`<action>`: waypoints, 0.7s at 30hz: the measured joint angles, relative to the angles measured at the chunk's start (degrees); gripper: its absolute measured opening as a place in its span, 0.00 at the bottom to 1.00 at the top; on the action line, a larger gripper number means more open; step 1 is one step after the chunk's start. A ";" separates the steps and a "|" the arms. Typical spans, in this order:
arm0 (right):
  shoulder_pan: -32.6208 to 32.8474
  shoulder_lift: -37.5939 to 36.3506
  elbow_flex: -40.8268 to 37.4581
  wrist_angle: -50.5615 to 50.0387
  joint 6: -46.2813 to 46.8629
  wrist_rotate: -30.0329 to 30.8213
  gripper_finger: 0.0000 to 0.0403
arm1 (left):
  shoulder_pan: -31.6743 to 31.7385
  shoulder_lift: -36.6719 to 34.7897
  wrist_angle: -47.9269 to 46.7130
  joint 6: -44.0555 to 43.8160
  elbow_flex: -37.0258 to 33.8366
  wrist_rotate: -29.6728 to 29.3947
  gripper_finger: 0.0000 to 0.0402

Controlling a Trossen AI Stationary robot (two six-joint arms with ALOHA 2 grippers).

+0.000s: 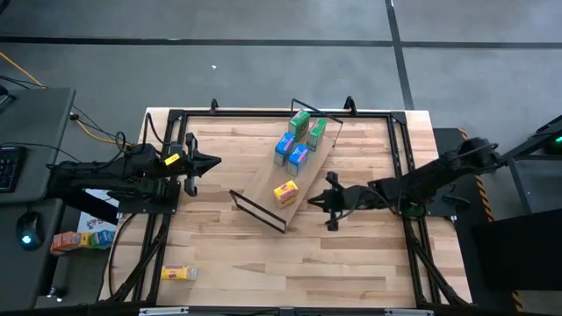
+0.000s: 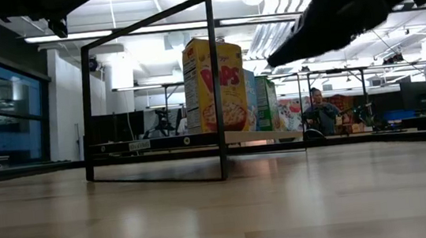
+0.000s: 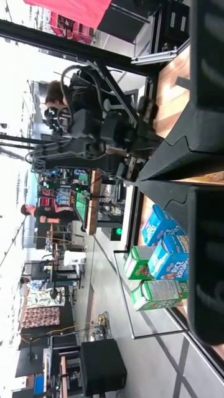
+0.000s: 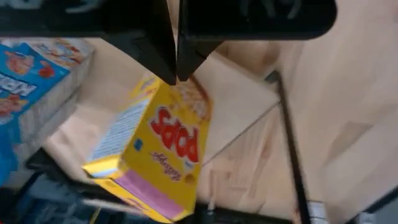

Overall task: Stack cereal on shelf
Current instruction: Put the right yellow cereal box on the shelf

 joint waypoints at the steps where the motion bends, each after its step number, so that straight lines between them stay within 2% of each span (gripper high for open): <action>1: 0.00 0.66 -1.23 2.91 -0.62 1.31 0.00 | 0.00 0.02 -0.02 0.00 0.00 -0.02 0.01; 3: -0.04 2.64 -2.45 7.92 -1.27 2.76 0.00 | 0.00 0.02 0.00 -0.01 0.00 -0.02 0.01; 6: -0.45 6.17 -1.72 10.94 -1.70 1.27 0.00 | 0.00 0.02 0.27 -0.02 0.00 -0.04 0.01; 11: -0.52 11.84 1.39 10.93 -3.21 0.36 0.00 | 0.00 0.02 0.39 -0.04 0.00 -0.04 0.01; 14: -0.75 14.11 3.18 10.94 -5.23 2.30 0.00 | 0.00 0.02 0.37 -0.04 0.00 -0.04 0.01; 21: -2.81 16.14 5.27 10.73 -7.18 2.86 0.00 | 0.00 0.01 0.30 -0.04 0.00 -0.04 0.01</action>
